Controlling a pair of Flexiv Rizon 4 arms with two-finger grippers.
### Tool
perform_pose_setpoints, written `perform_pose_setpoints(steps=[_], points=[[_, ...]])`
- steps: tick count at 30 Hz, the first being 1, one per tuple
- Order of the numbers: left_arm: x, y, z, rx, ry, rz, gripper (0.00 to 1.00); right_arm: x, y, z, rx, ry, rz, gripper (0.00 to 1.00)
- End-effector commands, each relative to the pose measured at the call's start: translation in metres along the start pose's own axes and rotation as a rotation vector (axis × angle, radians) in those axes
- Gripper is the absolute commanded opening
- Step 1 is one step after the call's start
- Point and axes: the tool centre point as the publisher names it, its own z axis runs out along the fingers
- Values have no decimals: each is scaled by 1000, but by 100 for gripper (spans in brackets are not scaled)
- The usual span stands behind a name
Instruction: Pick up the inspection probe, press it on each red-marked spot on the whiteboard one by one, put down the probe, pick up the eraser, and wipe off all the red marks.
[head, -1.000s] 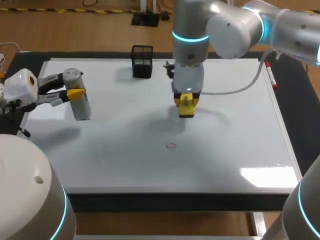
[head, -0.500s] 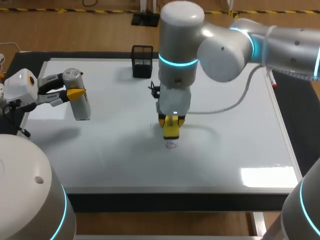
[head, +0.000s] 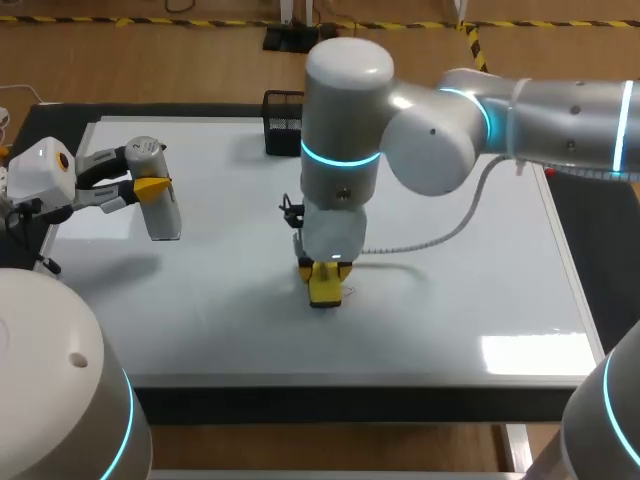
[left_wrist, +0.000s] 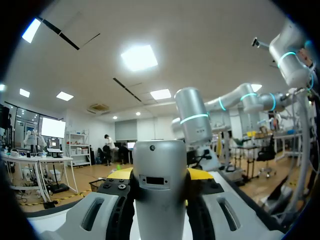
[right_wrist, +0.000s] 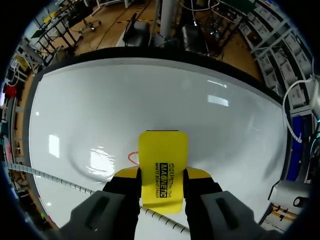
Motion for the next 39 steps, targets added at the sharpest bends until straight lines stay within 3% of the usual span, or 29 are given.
perform_pose_setpoints(steps=[1,20,39], points=[[1,-1,0,0,-1,1,0,-8,3,2,5,9,-8,0],[1,-1,0,0,-1,1,0,0,3,13,6,25,-16,0],[1,-1,0,0,-1,1,0,57,9,10,50,46,101,0]])
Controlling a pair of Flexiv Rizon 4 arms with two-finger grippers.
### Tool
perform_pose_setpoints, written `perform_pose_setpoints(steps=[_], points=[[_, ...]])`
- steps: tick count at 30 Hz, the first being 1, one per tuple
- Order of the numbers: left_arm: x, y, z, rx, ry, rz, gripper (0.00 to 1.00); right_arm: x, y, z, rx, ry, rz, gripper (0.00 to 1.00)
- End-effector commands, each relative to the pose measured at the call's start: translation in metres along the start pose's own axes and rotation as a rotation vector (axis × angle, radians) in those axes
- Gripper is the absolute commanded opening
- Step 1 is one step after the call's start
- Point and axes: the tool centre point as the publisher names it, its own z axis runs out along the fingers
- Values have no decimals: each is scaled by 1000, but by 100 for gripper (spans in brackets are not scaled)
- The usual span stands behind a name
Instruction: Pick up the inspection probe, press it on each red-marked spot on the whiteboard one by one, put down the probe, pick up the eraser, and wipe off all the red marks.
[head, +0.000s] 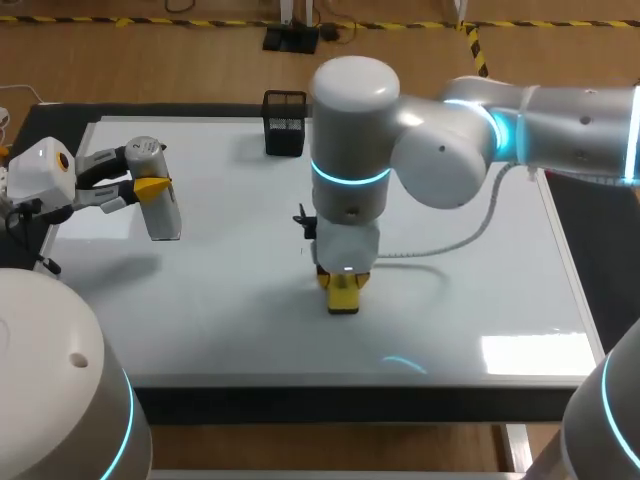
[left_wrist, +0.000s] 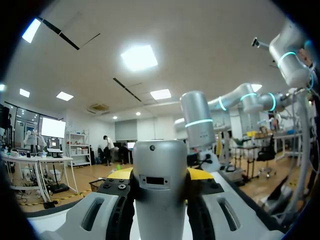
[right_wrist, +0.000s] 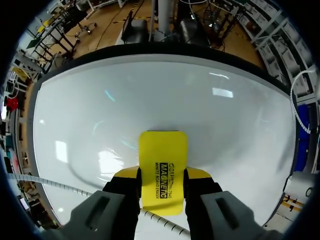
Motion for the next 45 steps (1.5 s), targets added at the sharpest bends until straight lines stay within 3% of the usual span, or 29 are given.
perform_pose_setpoints(steps=[1,17,30,45], points=[[0,-1,0,0,-1,1,0,22,4,-1,11,-8,8,0],[0,-1,0,0,-1,1,0,42,4,-4,19,11,37,0],[0,-1,0,0,-1,1,0,41,-18,-38,61,38,-7,0],[0,-1,0,0,-1,1,0,41,-18,-38,61,38,-7,0]])
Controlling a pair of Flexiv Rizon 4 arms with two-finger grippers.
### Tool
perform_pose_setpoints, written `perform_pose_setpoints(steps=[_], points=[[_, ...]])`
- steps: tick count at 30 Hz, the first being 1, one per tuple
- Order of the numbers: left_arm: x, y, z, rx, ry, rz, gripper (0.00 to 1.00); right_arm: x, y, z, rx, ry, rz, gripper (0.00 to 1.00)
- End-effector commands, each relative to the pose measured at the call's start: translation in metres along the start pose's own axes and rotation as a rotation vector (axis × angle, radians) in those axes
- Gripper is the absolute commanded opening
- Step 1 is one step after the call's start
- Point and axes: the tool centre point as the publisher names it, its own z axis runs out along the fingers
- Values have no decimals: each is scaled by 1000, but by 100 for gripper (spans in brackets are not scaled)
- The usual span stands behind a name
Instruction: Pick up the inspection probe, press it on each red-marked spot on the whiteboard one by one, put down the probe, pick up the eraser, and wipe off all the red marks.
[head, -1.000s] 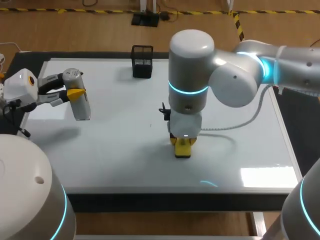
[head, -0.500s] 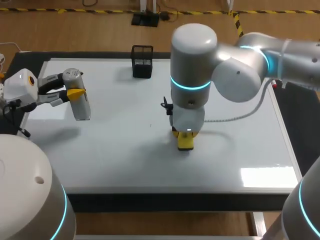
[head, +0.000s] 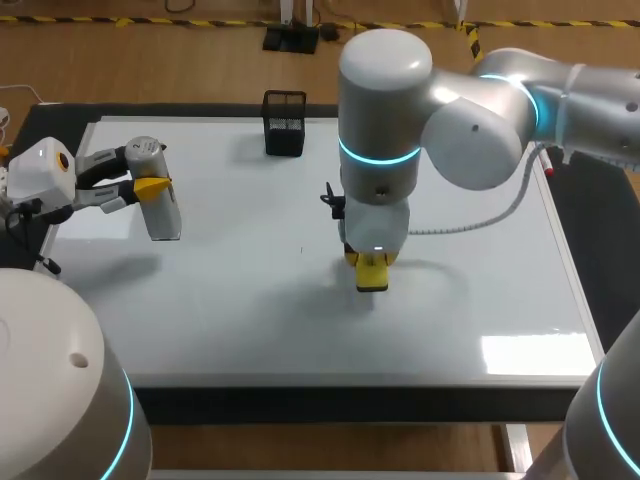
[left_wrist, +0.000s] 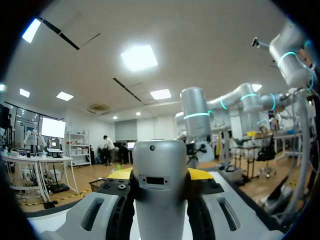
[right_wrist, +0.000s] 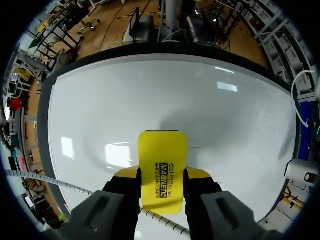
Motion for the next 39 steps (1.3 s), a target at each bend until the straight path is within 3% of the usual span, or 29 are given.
perform_pose_setpoints(steps=[1,13,18,39], points=[[0,-1,0,0,-1,1,0,1,0,-1,2,2,-2,0],[0,-1,0,0,-1,1,0,1,-4,-2,4,1,-2,0],[0,-1,0,0,-1,1,0,-5,-26,-8,56,36,-27,0],[0,-1,0,0,-1,1,0,-7,-149,-3,18,-10,-29,0]])
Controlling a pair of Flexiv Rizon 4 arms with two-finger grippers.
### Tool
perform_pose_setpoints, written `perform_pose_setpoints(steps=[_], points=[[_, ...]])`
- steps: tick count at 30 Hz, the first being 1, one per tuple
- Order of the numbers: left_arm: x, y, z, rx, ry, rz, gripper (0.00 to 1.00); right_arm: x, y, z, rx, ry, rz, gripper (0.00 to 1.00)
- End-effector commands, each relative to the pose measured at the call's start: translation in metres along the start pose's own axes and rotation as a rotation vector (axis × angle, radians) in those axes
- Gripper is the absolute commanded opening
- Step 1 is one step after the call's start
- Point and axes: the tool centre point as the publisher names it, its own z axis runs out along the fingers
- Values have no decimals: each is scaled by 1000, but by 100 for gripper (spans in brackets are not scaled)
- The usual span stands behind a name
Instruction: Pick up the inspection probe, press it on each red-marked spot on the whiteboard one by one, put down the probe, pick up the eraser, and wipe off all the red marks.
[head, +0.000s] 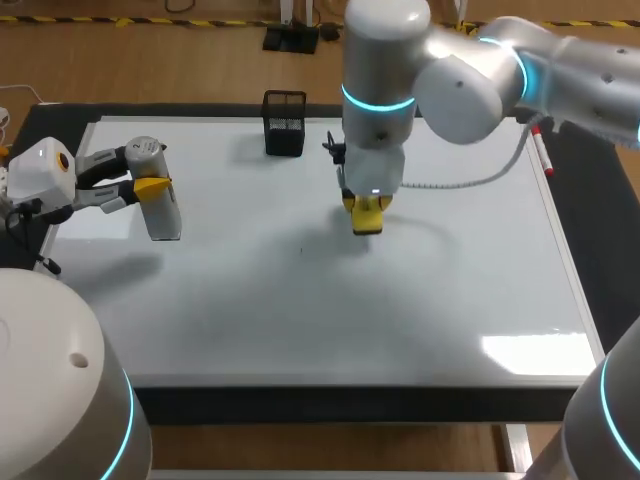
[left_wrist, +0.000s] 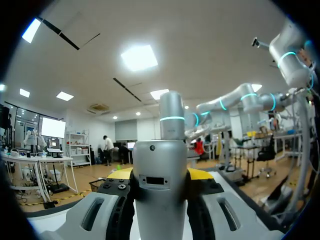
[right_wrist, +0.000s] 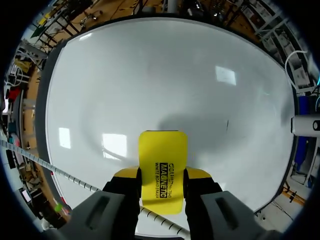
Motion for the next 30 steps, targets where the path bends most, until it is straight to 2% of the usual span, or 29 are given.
perform_pose_setpoints(steps=[1,18,22,30], points=[[0,-1,0,0,-1,1,0,-5,-32,3,-33,14,-4,0],[0,-1,0,0,-1,1,0,-17,-127,1,-47,8,-53,0],[0,-1,0,0,-1,1,0,-18,-144,1,-55,5,-44,0],[0,-1,0,0,-1,1,0,-17,-163,6,-72,-3,-11,0]])
